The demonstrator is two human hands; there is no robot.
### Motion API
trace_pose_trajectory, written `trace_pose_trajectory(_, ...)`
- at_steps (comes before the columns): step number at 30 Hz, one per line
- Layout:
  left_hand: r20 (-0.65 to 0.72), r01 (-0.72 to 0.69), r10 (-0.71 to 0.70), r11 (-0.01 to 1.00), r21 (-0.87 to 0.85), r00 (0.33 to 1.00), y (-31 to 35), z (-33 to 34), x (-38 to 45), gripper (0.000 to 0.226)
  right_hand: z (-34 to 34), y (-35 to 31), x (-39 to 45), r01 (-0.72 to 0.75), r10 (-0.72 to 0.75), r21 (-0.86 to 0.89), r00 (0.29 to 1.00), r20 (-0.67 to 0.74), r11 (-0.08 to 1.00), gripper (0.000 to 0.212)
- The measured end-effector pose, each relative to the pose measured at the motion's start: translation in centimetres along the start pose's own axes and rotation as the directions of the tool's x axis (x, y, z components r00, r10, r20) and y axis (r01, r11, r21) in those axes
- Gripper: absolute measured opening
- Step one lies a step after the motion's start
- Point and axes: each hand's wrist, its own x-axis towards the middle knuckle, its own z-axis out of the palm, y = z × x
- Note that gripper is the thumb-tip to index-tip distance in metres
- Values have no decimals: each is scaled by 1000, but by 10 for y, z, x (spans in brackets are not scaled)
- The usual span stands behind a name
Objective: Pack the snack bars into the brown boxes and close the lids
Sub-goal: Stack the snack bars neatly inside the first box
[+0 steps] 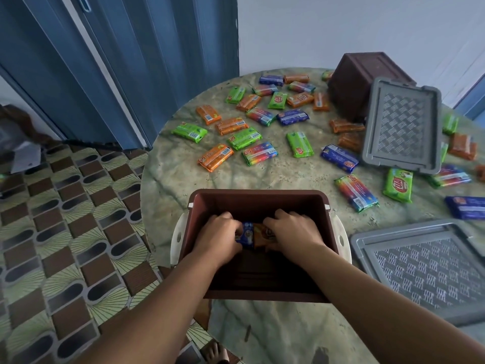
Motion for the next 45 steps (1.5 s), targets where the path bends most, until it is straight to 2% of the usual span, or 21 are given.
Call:
trace_pose_trajectory(4,6,8,-8,999,-37,1000,0,-2,-1,40,0,-1,-2,-29,30,55,999,-26,998,62)
trace_pose_trajectory(5,14,9,-8,998,-58,1000,1,-4,-2,38,-2,-1,-4,-39,45,101,997,-63,994,60)
trace_pose_trajectory(7,-42,-16,11,992,-128,999,4,-14,-5,29,-7,0,-7,-1,44,188,973,-227,982,49)
trace_pose_trajectory(9,-250,-90,47,983,-163,967,9,-32,-11,16,-12,1,-8,70,27,195,889,-456,978,32)
trace_pose_trajectory(11,-508,-149,99,987,-58,855,11,-56,-13,14,-24,2,-7,64,59,181,797,-601,982,29)
trace_pose_trajectory(12,-594,-146,129,989,20,794,9,-67,-10,19,-31,5,-5,36,83,177,781,-619,984,36)
trace_pose_trajectory(13,-624,-109,139,990,86,769,4,-77,-6,28,-39,8,-3,-4,103,166,796,-596,986,44)
trace_pose_trajectory(14,-590,-49,117,990,129,799,-2,-85,0,38,-44,14,0,-45,116,147,844,-524,988,51)
trace_pose_trajectory(15,-504,10,67,989,150,861,-10,-89,7,45,-49,21,4,-72,117,120,900,-421,990,53)
trace_pose_trajectory(17,-272,61,-20,988,143,962,-21,-88,18,52,-52,31,10,-75,98,111,969,-225,991,42)
trace_pose_trajectory(19,-145,39,-25,995,95,989,-28,-73,22,52,-47,33,13,-49,72,125,980,-187,991,32)
trace_pose_trajectory(24,-278,-17,45,994,105,960,-37,-50,24,44,-40,37,18,4,27,129,970,-242,992,28)
trace_pose_trajectory(28,-282,-47,72,995,93,957,-48,-58,35,44,-46,36,37,22,11,139,972,-236,990,28)
trace_pose_trajectory(34,-299,-2,25,997,79,954,-79,-70,60,45,-53,22,76,27,3,127,972,-236,992,28)
trace_pose_trajectory(41,-327,13,37,989,149,944,-102,-92,85,42,-63,10,121,8,22,133,974,-227,991,30)
trace_pose_trajectory(45,-307,4,37,991,132,951,-118,-97,105,43,-66,6,139,-6,34,118,972,-231,993,30)
